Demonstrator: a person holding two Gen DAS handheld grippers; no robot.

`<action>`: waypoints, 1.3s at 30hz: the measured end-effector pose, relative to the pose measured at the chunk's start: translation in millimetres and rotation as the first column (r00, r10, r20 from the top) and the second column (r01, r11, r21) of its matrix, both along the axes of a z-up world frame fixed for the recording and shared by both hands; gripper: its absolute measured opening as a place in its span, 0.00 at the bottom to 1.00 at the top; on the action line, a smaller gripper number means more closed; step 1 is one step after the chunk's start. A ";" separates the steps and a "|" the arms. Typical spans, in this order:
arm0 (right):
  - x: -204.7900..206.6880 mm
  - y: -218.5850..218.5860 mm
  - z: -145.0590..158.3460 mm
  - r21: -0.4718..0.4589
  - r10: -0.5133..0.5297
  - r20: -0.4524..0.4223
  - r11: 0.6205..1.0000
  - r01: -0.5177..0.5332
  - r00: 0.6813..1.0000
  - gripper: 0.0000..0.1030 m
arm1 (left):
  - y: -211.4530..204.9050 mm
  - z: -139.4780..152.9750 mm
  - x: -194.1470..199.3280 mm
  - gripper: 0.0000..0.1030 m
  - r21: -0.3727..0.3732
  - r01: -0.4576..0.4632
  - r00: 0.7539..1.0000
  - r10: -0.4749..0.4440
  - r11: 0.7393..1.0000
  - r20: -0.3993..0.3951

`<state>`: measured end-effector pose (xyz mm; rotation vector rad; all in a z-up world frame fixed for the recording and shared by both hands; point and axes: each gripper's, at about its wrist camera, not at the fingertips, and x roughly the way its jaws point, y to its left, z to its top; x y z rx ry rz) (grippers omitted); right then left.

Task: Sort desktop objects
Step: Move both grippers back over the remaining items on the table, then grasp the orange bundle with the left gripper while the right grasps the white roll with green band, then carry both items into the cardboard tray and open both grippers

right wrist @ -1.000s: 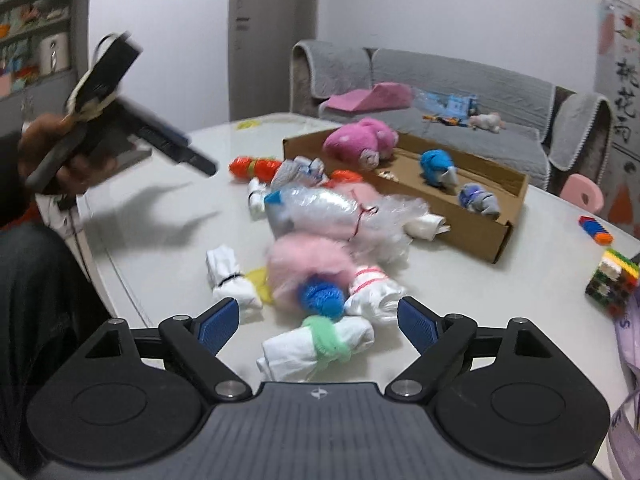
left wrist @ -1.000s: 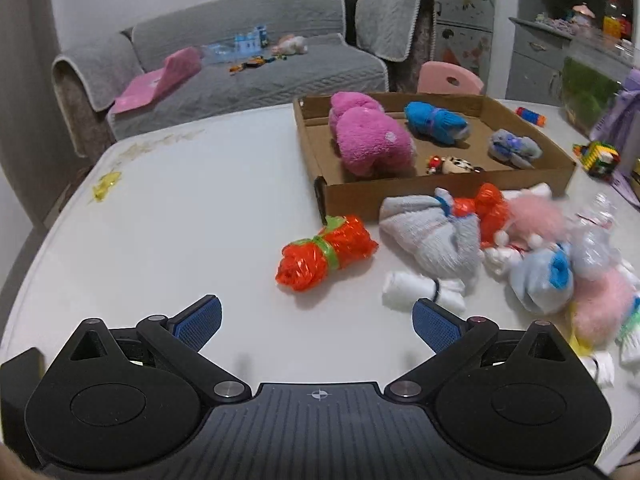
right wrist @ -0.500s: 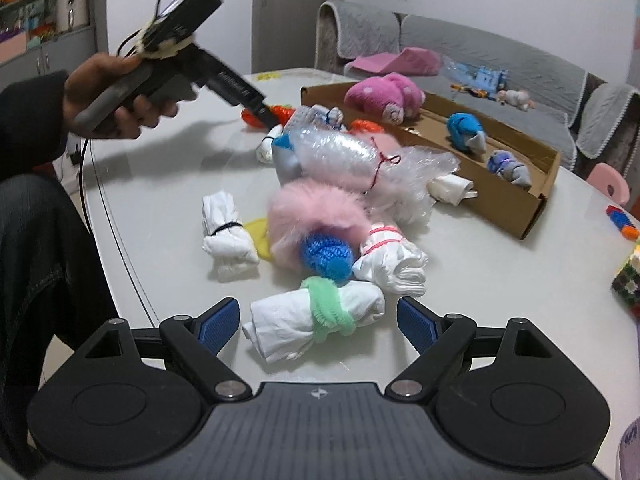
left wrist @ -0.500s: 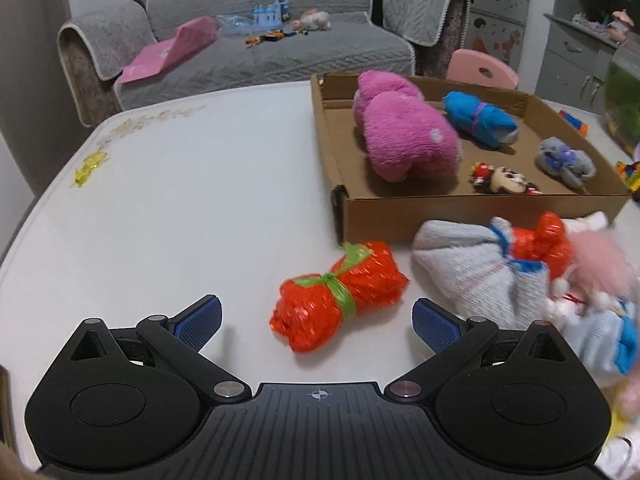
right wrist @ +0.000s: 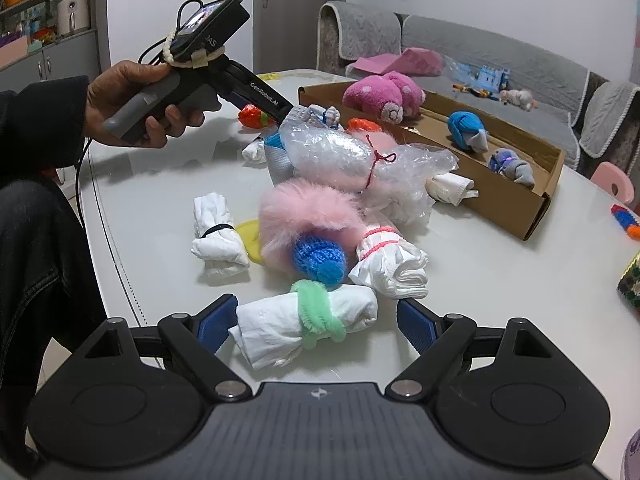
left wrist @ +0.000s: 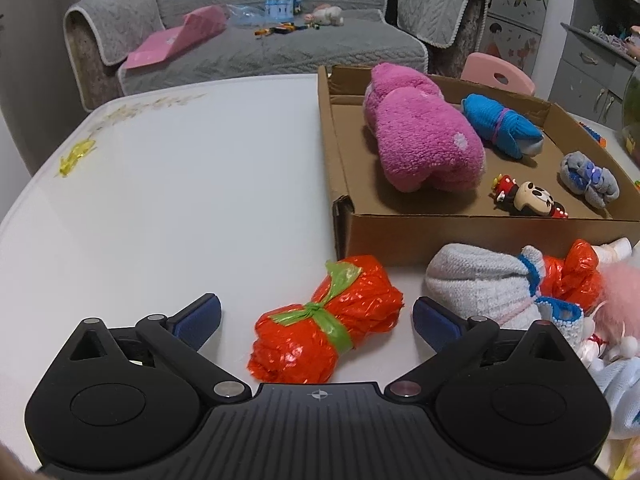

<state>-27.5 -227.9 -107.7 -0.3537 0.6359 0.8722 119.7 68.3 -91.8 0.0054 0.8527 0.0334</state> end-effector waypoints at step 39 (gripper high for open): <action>-9.0 -54.2 38.0 0.124 -0.066 -0.035 0.990 0.069 0.997 0.56 | -0.4 68.2 -83.0 0.57 0.026 -0.079 0.991 0.075 0.997 0.114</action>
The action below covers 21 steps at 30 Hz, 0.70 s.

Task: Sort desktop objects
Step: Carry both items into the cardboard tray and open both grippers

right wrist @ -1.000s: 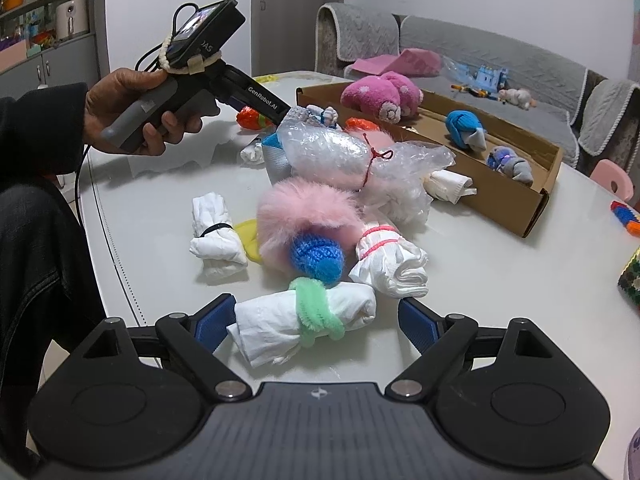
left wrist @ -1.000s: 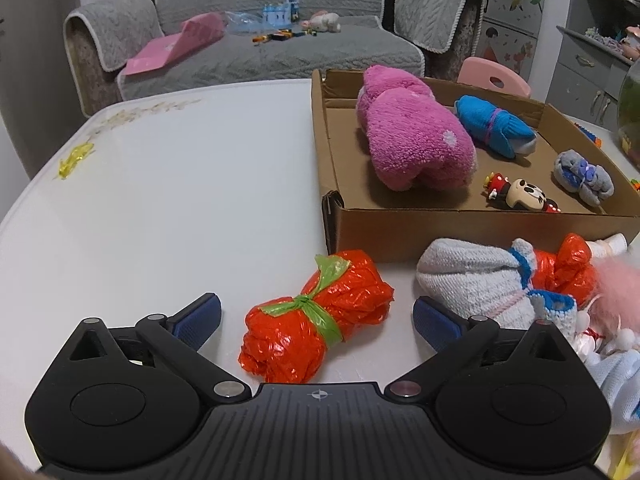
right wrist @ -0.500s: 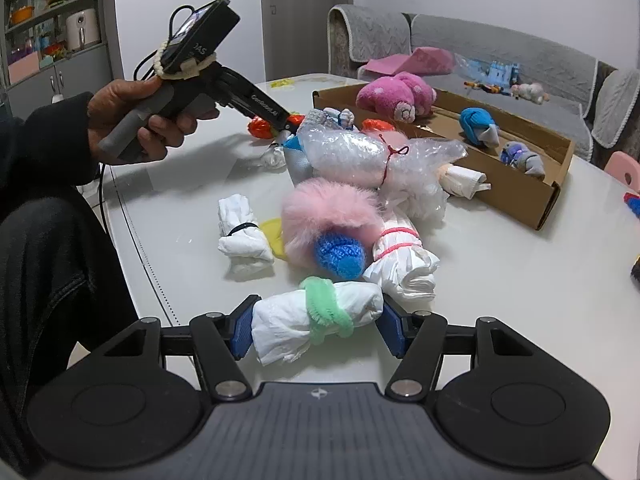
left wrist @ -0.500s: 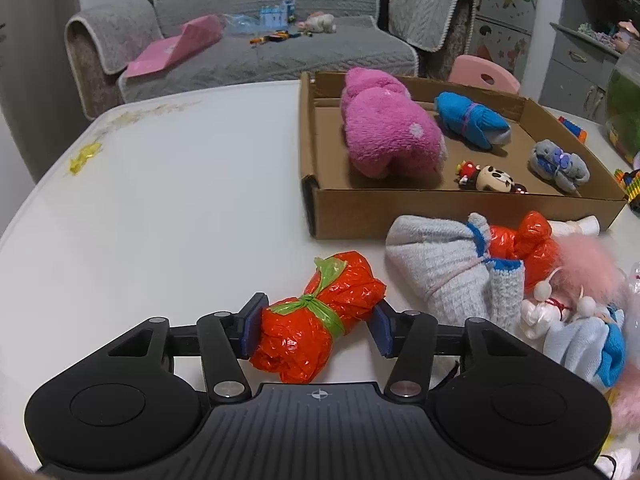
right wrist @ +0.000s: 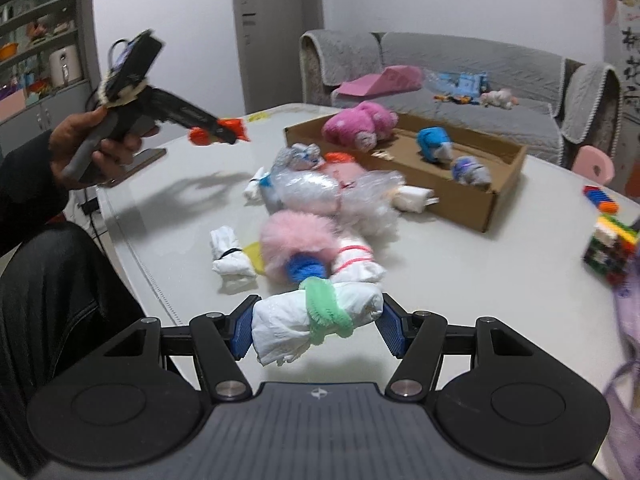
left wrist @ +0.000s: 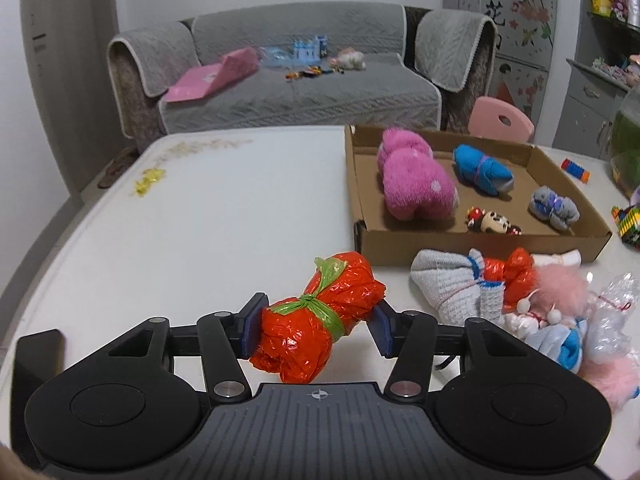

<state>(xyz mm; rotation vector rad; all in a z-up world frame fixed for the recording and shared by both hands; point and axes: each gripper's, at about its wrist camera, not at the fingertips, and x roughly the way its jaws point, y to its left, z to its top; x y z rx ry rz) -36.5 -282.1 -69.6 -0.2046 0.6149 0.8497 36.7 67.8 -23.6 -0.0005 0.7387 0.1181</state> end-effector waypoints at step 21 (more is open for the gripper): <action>75.2 -3.7 82.9 0.057 -0.110 0.161 0.993 0.102 0.981 0.56 | -57.8 49.3 24.8 0.57 0.053 0.096 0.990 -0.101 0.994 0.097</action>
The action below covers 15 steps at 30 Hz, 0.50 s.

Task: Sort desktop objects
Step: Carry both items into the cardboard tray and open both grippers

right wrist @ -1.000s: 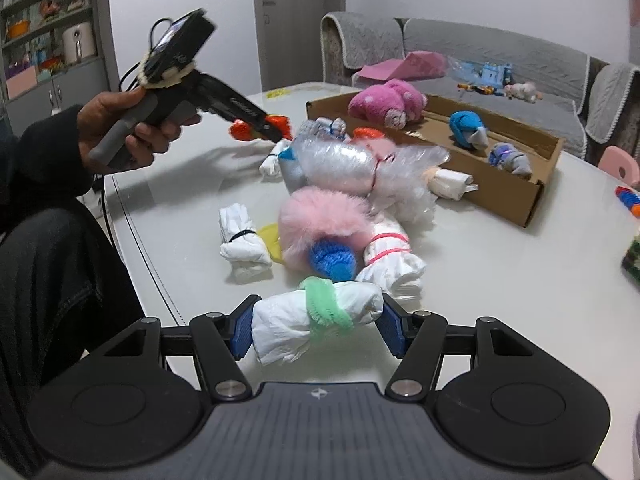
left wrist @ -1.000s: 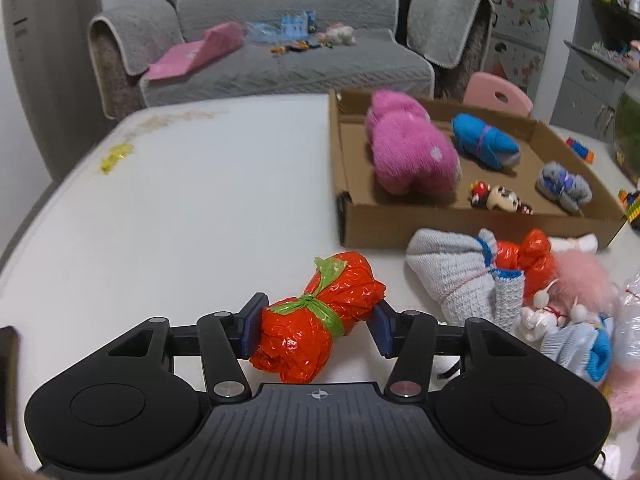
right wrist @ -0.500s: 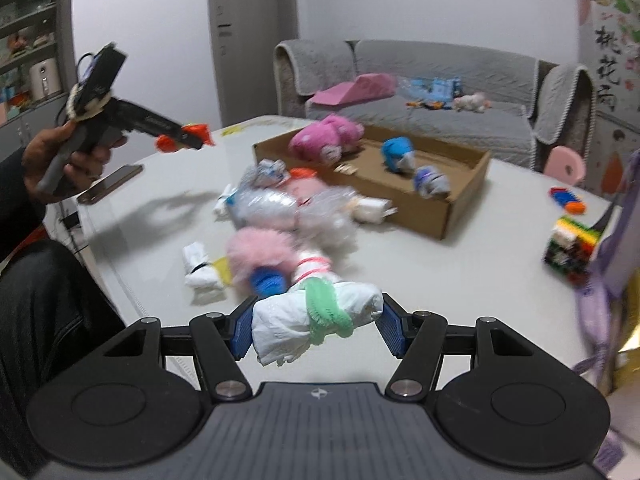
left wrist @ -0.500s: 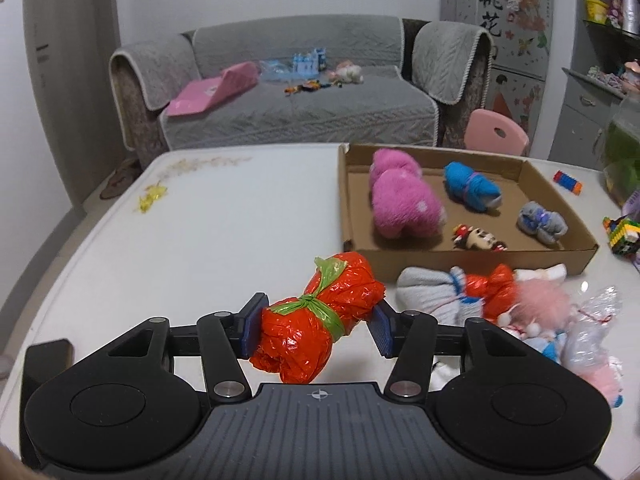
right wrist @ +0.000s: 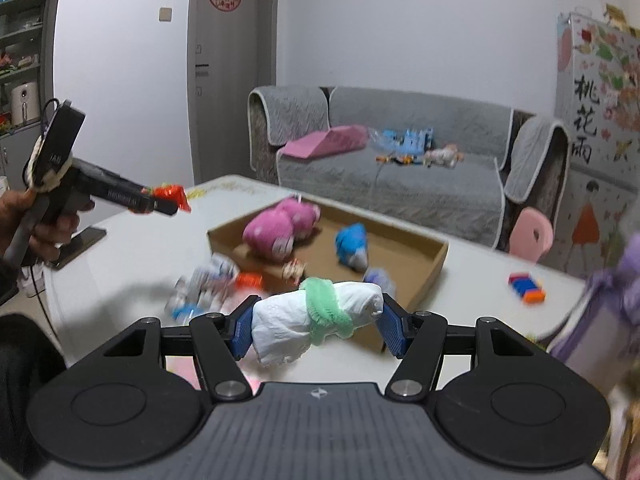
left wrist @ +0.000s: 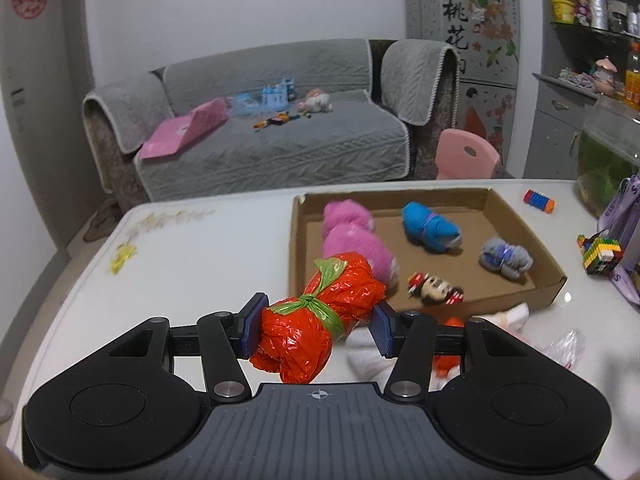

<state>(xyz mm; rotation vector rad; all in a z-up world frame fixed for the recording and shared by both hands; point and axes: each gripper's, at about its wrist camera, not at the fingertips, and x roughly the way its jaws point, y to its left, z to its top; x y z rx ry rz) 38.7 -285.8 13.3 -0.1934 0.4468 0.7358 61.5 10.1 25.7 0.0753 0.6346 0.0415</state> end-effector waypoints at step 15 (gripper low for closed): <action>111.8 49.4 7.1 -0.033 -0.024 0.003 0.999 0.024 1.000 0.56 | -51.8 -7.1 90.5 0.57 0.009 0.099 0.994 -0.098 0.995 -0.047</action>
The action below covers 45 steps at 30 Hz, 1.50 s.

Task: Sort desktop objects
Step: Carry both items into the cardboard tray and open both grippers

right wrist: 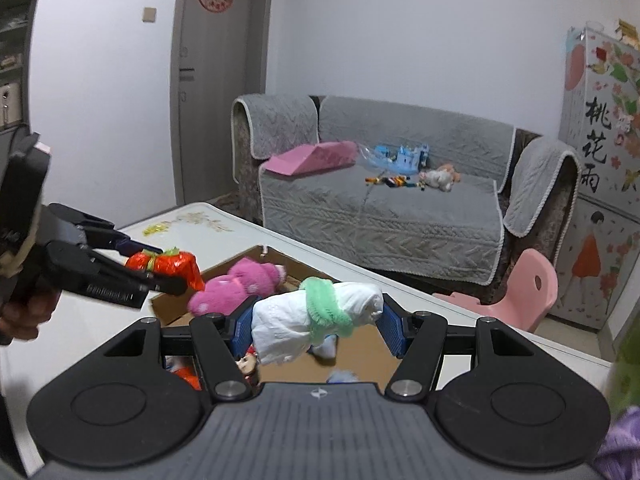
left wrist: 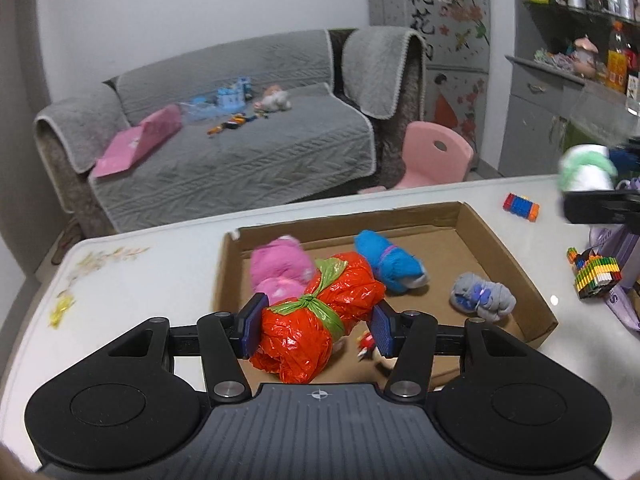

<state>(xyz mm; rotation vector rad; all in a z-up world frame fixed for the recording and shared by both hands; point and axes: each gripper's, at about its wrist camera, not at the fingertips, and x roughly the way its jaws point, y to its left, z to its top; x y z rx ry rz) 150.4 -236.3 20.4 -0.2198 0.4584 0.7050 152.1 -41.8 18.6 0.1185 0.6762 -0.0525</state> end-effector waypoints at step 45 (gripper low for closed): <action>1.3 24.5 -96.8 -0.269 -0.019 -0.155 0.963 -0.024 0.988 0.61 | -55.8 -87.4 22.2 0.55 -0.028 0.018 0.957 -0.026 0.999 -0.290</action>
